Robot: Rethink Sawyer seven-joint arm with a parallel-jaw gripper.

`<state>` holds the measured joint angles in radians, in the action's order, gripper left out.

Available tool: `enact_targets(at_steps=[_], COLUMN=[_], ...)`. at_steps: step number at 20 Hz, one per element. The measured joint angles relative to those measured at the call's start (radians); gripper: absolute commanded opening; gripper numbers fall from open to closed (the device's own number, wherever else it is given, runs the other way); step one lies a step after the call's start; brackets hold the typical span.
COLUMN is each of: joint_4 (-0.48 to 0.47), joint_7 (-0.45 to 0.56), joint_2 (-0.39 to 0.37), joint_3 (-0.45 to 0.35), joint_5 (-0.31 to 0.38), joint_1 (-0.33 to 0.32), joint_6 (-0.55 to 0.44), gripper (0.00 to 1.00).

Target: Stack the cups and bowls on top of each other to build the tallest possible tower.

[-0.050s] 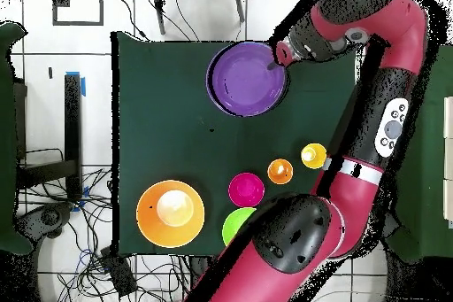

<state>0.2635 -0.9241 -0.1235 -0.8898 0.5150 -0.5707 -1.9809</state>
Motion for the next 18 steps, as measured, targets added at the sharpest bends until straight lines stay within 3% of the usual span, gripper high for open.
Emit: enact_targets(at_steps=[8, 18], joint_4=[-0.001, -0.003], joint_7=[0.000, 0.000], joint_2=[0.003, 0.010], joint_3=[-0.108, -0.292], joint_5=[0.089, 0.276], joint_1=[-0.021, -0.050], joint_6=[-0.040, -0.096], gripper=[0.00, 0.00])
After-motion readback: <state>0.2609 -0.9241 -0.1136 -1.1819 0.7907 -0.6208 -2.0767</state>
